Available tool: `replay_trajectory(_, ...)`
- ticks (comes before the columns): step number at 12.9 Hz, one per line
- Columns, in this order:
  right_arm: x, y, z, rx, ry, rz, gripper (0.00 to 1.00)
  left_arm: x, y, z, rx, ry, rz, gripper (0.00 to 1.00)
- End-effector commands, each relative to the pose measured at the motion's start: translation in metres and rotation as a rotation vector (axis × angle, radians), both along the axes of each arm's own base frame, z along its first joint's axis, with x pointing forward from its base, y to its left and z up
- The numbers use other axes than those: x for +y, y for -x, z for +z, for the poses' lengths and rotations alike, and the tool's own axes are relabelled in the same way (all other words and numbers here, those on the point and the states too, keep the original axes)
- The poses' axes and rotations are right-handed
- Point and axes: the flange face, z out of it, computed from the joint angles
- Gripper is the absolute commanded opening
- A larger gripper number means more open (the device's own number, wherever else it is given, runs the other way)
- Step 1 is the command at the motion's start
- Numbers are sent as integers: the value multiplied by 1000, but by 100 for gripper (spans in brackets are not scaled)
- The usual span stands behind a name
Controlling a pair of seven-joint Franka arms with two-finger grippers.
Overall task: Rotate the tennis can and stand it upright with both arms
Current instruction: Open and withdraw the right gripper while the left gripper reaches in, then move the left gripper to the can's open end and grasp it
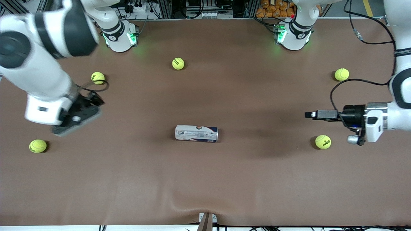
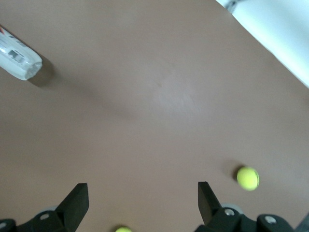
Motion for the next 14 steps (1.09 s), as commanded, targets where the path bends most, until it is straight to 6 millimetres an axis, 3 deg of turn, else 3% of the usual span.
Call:
replay_trajectory(1, -58, 27, 27, 14, -60, -189, 100, -34, -5, -28, -54, 63, -25, 100)
replay_trajectory(4, -100, 62, 41, 5, -126, -394, 100, -47, -15, -89, -109, 246, -35, 100)
replay_trajectory(6, -124, 71, 46, 12, -187, -517, 100, -64, -14, -116, -100, 311, -42, 100)
replay_trajectory(9, -135, 79, 58, -6, -193, -622, 100, -87, -12, -155, -77, 404, -15, 100)
replay_trajectory(14, -154, 90, 60, 39, -175, -744, 100, -132, -4, -184, -72, 402, -21, 100)
